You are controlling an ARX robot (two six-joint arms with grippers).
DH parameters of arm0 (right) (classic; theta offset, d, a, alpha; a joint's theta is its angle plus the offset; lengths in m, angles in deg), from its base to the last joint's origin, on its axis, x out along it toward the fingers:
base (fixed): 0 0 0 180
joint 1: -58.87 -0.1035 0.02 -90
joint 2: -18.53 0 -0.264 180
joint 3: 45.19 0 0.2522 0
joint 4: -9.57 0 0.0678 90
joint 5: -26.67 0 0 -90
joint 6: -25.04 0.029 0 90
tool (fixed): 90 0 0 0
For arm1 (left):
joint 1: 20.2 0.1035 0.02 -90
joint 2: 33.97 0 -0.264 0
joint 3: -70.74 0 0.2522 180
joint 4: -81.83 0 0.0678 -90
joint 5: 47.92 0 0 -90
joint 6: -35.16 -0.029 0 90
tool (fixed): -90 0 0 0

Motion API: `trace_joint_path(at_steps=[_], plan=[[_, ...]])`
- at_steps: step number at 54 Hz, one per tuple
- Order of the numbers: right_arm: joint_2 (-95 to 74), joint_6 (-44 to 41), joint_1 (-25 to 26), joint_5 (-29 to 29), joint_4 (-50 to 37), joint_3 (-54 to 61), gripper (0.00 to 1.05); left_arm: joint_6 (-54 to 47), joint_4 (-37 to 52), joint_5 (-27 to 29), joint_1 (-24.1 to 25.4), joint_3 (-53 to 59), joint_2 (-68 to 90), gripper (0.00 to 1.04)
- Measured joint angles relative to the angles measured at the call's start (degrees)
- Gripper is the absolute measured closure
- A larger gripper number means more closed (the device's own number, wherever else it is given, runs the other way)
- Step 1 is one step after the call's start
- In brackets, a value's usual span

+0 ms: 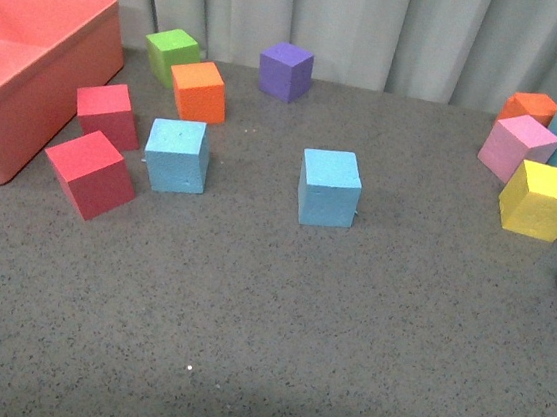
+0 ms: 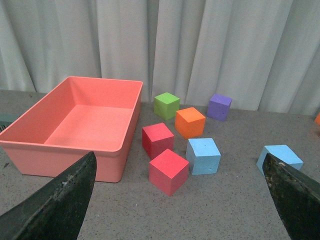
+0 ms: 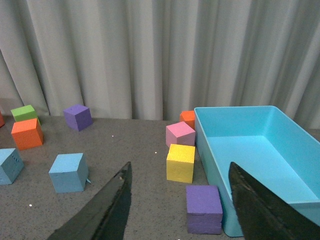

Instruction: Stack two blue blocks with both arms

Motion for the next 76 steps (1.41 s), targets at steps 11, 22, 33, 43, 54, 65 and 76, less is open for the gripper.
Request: trace_joint_path(at_steps=[11,22,33,43,54,65,76], plan=[[0.02,0.0,0.0,0.02,0.02,0.0,0.1,8.41,0.59,7.21,-2.8,-4.9,22.14,0.07],[0.02,0.02,0.0,0.0,0.02,0.0,0.1,10.23,19.96,7.32,-6.4,-15.47,51.91,0.07],[0.02,0.02,0.0,0.0,0.02,0.0,0.1,10.71,20.61,6.8,-9.44,-31.08,78.75,0.07],[0.02,0.02,0.0,0.0,0.02,0.0,0.1,10.82,13.44,7.13,-9.94,-46.93,95.91,0.07],[0.02,0.02,0.0,0.0,0.02,0.0,0.1,9.57,3.87,7.87,-10.12,-62.42,108.5,0.07],[0.02,0.02,0.0,0.0,0.02,0.0,0.1,9.9,-8.44,6.47,-11.23,-75.19,117.98,0.07],[0.02,0.02,0.0,0.0,0.02,0.0,0.1,11.76,-16.11,5.75,-13.62,-82.34,123.78,0.07]])
